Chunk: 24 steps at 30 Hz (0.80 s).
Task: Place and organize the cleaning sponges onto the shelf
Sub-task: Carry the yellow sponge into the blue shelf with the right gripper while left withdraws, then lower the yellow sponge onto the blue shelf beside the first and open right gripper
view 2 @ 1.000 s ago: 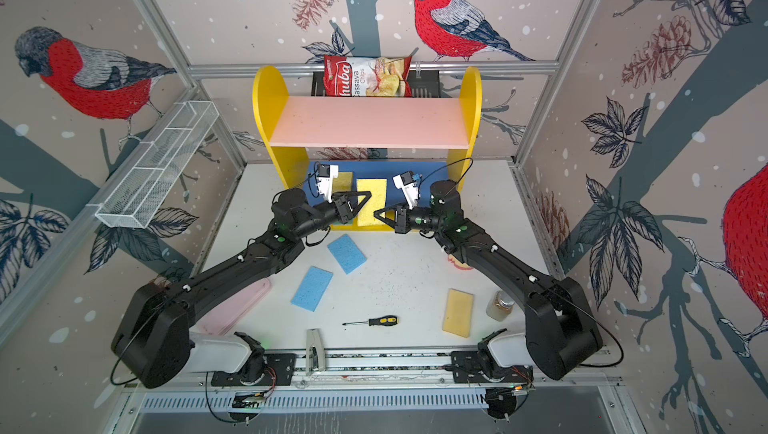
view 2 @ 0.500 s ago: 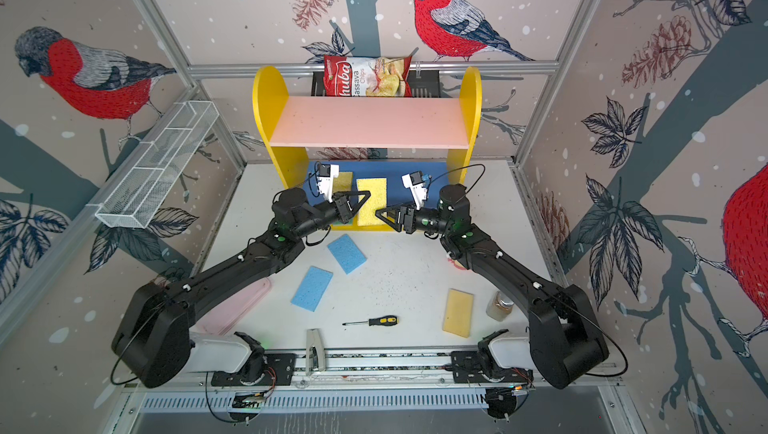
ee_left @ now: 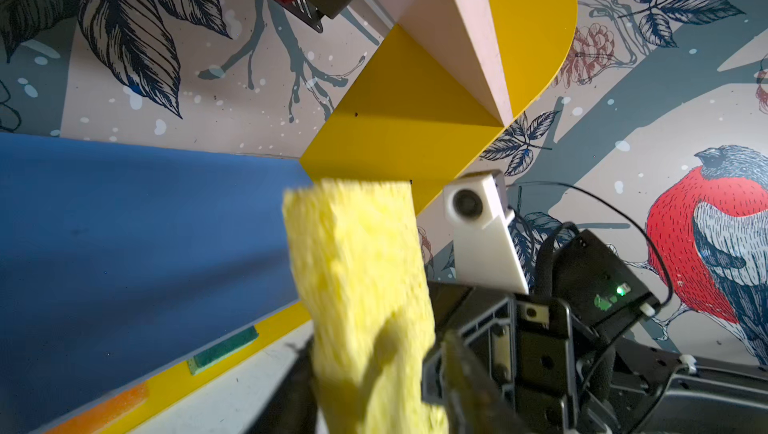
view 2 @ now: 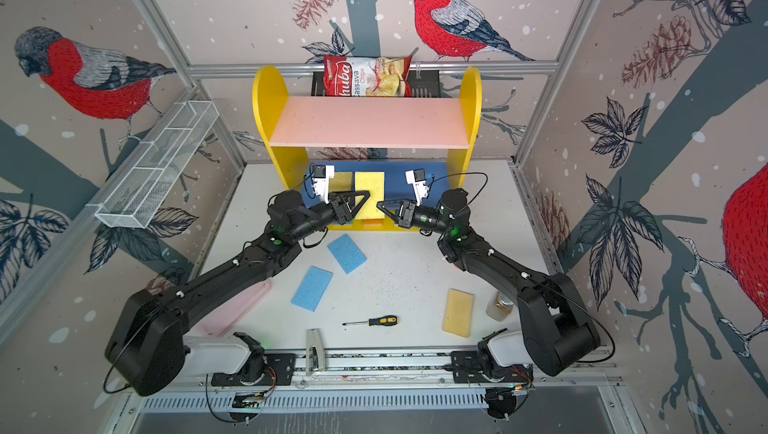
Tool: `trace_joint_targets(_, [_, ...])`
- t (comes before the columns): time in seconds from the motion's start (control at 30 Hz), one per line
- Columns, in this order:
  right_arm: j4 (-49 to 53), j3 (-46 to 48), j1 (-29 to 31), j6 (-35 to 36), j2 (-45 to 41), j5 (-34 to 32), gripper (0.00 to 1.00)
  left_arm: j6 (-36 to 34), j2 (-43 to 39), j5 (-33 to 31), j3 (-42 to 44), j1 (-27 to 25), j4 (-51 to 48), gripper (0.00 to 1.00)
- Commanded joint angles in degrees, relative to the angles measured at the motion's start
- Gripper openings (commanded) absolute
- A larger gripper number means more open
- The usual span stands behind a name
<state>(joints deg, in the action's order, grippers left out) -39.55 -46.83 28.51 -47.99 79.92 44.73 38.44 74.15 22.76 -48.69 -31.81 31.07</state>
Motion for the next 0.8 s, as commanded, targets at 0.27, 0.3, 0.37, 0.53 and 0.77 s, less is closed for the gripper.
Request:
trace_joint_targets(0.27, [27.57,-13.76,1.98,12.27,7.12,-18.66,0.00,-8.92,-13.86,-26.24,2.73,0.07,-15.09,0.98])
trace_joint_targets(0.3, [28.47,-14.78,2.15,12.53,8.07,-19.16,0.00,-9.15,-14.39,-26.84,2.97,0.06,-15.67,0.98])
trace_joint_targets(0.37, [30.87,-17.58,2.76,13.23,10.38,-20.08,0.00,-9.41,-15.40,-27.62,3.49,0.00,-16.37,0.98])
trace_joint_targets(0.53, [35.56,-23.50,4.29,15.41,15.15,-23.26,0.00,-9.80,-16.06,-28.20,3.90,0.03,-17.01,0.98])
trace_joint_targets(0.77, [42.94,-31.56,4.38,18.02,21.53,-26.06,0.00,-9.91,-15.22,-28.18,3.86,0.05,-17.50,0.98])
